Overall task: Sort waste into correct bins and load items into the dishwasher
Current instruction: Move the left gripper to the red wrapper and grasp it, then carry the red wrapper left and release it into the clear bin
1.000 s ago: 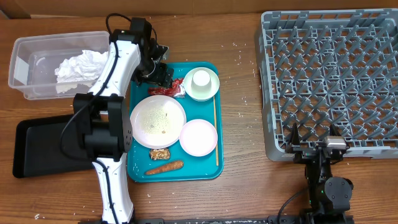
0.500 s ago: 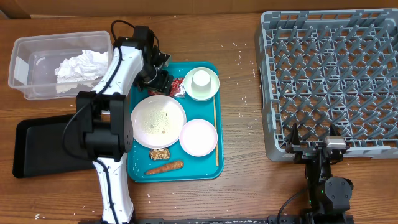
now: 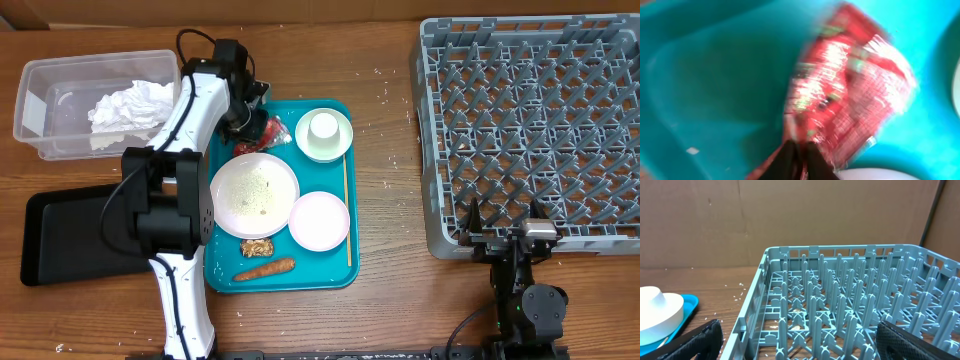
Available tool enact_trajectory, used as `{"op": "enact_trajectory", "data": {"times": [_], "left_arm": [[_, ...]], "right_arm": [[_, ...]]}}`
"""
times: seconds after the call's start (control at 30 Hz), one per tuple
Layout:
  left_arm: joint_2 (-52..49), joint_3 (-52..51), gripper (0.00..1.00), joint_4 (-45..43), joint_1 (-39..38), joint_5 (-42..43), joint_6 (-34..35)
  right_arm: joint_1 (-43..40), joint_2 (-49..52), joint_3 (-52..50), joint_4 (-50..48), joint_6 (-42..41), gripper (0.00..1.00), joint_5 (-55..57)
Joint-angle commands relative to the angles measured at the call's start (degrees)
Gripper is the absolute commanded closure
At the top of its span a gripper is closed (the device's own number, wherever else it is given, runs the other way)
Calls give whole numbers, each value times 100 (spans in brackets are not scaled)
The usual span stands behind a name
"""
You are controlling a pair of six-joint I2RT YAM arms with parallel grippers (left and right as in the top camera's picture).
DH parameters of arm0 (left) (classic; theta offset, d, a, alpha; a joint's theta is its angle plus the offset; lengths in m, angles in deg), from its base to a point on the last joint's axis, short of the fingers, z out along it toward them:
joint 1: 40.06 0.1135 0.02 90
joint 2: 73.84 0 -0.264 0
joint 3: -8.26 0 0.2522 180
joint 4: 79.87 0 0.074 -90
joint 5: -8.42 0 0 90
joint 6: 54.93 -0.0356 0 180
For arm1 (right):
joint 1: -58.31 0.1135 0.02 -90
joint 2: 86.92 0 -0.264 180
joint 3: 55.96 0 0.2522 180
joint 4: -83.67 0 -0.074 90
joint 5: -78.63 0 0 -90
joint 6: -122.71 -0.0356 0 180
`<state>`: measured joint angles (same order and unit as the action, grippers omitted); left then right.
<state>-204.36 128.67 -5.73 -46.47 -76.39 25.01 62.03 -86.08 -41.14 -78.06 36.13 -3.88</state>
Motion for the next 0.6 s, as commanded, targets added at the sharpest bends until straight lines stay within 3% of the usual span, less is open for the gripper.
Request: {"op": "enact_trajectory", "data": {"times": [0.0,0.33,0.57], "left_arm": [[11,636,96,188,-63,-424,302],[13,3121,96,772,-33,-505,977],[13,4332,96,778,420,-2507,2785]], "right_arm": [[-31,-68,-59,-33,-22,0,-7],[-31,-68,-59,-33,-22,0,-7],[-31,-68,-59,-33,-22,0,-7]]}}
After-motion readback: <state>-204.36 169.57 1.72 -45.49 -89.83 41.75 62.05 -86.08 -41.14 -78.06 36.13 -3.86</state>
